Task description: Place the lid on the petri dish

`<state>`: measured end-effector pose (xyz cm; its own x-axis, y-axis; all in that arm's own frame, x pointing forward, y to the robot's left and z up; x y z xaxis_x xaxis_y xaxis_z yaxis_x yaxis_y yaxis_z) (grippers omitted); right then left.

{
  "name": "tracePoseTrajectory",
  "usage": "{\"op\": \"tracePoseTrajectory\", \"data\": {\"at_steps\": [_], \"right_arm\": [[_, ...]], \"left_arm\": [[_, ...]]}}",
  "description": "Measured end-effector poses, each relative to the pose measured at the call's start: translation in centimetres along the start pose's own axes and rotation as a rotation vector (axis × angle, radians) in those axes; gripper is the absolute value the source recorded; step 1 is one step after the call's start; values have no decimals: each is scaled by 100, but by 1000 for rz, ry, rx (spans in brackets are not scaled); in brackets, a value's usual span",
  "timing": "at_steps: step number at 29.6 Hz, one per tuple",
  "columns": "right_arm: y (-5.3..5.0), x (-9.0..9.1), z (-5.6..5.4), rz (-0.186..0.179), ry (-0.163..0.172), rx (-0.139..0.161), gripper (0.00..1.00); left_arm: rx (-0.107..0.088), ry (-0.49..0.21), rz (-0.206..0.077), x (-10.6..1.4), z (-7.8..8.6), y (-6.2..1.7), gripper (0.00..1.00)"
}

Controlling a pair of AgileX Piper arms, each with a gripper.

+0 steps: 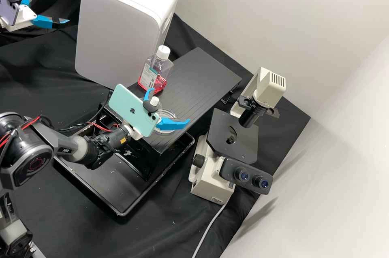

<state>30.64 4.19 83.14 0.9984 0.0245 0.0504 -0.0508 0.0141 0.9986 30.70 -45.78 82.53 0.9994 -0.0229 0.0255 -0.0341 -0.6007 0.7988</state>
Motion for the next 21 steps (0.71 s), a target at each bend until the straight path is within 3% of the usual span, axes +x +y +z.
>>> {"op": "tracePoseTrajectory", "data": {"at_steps": [12, 14, 19, 21], "right_arm": [[0, 0, 0, 0, 0, 0, 100], [0, 0, 0, 0, 0, 0, 100], [0, 0, 0, 0, 0, 0, 100], [0, 0, 0, 0, 0, 0, 100]], "left_arm": [[0, -4, -1, 0, 12, -2, 100], [-8, -5, -1, -1, 36, -5, 100], [-23, -51, -10, -13, 217, -35, 100], [-37, -87, -7, -43, 359, -44, 100]]}}
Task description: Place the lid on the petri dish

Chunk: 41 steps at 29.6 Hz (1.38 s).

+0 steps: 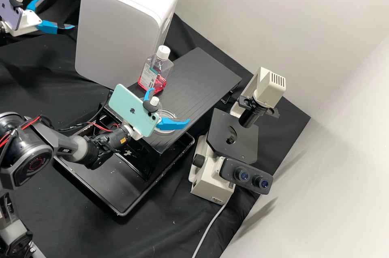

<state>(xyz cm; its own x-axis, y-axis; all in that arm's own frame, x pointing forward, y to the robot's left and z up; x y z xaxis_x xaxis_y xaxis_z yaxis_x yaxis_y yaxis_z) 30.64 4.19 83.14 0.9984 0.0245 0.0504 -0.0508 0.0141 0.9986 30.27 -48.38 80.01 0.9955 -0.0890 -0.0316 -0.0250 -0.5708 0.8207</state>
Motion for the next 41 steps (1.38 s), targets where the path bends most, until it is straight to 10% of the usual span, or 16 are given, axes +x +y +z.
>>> {"op": "tracePoseTrajectory", "data": {"at_steps": [7, 12, 21, 41], "right_arm": [[0, 0, 0, 0, 0, 0, 100], [0, 0, 0, 0, 0, 0, 100], [0, 0, 0, 0, 0, 0, 100], [0, 0, 0, 0, 0, 0, 100]], "left_arm": [[-107, -152, 33, -196, 324, -152, 100], [-149, -255, -46, -344, 461, -339, 100], [-162, -393, -116, -454, 583, -423, 100], [-155, -418, -113, -176, 584, -488, 100]]}}
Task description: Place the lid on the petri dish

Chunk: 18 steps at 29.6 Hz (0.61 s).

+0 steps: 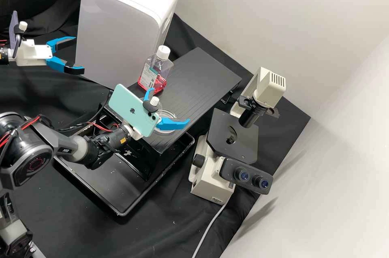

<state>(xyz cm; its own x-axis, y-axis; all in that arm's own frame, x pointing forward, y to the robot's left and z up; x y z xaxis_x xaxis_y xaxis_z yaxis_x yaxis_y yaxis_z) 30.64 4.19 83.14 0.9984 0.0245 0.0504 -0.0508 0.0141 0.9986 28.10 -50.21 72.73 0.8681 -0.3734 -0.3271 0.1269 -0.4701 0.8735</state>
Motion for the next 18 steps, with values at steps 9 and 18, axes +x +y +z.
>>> {"op": "tracePoseTrajectory", "data": {"at_steps": [9, 18], "right_arm": [[0, 0, 0, 0, 0, 0, 100], [0, 0, 0, 0, 0, 0, 100]], "left_arm": [[-1, 1, -2, 68, -26, -26, 100], [-6, 4, -20, -1, -9, -59, 100]]}}
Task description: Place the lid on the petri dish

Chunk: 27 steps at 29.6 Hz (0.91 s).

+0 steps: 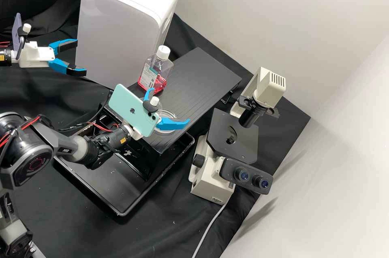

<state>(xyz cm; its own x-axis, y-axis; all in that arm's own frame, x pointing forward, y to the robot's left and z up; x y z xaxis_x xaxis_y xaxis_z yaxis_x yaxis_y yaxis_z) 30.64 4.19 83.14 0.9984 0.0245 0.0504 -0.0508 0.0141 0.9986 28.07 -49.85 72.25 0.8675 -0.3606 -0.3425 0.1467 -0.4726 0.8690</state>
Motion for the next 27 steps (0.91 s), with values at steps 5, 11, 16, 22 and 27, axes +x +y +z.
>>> {"op": "tracePoseTrajectory", "data": {"at_steps": [5, 11, 16, 22, 27], "right_arm": [[0, 0, 0, 0, 0, 0, 100], [0, 0, 0, 0, 0, 0, 100], [0, 0, 0, 0, 0, 0, 100], [0, 0, 0, 0, 0, 0, 100], [0, 0, 0, 0, 0, 0, 100]], "left_arm": [[3, -21, -5, -59, 83, 1, 100], [20, -34, -21, -37, 173, -72, 100], [43, -26, -46, -13, 213, -176, 100], [48, 8, -74, 9, 228, -302, 100], [44, 11, -89, 20, 248, -353, 100]]}}
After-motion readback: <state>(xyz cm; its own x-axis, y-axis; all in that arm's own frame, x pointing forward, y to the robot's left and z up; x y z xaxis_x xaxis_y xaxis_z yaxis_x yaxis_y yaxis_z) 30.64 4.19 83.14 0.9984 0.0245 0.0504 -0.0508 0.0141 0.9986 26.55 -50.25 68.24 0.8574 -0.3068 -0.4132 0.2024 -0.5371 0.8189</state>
